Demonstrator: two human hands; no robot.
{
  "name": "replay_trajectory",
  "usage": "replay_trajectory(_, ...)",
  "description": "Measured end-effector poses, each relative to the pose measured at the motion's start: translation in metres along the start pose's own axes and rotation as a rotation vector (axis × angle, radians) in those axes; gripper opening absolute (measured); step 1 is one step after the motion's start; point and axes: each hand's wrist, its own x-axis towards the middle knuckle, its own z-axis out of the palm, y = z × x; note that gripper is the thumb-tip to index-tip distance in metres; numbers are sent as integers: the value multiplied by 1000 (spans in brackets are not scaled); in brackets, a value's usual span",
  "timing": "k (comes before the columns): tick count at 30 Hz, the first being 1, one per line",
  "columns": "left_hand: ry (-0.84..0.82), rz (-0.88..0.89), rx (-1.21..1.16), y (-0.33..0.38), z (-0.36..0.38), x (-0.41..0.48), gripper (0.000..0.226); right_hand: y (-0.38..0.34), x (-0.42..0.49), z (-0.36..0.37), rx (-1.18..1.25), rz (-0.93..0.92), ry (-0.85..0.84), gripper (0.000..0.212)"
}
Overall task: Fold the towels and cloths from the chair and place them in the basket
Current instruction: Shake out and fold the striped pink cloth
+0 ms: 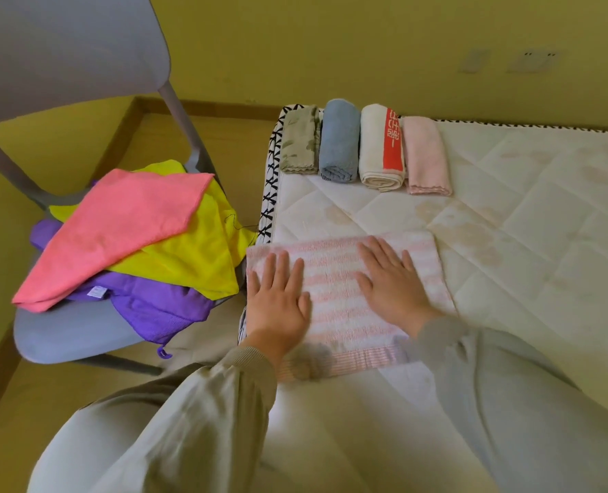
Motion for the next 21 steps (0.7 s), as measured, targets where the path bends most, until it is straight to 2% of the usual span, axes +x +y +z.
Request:
replay_trajectory(4, 14, 6, -2, -1, 1, 1, 68, 37, 12, -7, -49, 383, -33, 61)
replay_trajectory(6, 33, 5, -9, -1, 2, 1, 68, 25, 19, -14, -35, 406, 33, 61)
replay_trajectory(8, 48, 7, -21, -2, 5, 2, 68, -6, 19, -17, 3, 163, 125, 59)
replay_trajectory(10, 62, 0, -24, -3, 6, 2, 68, -38, 8, -5, -16, -189, 72, 59)
replay_trajectory(11, 71, -1, -30, -2, 6, 2, 69, -46, 2, 0, -35, -284, 20, 59)
replay_trajectory(12, 77, 2, -37, -2, 6, 3, 69, -44, 1, 3, -41, -302, -6, 58)
replay_trajectory(14, 73, 5, -43, -2, 5, 3, 69, -24, 7, 3, -27, -184, 13, 56)
replay_trajectory(18, 4, -2, 20, -4, 1, 2, 71, 11, 14, 1, 1, 177, 25, 57)
replay_trajectory(21, 28, -30, 93, 4, -18, 15, 62, -1, 23, -5, 17, 309, -34, 58)
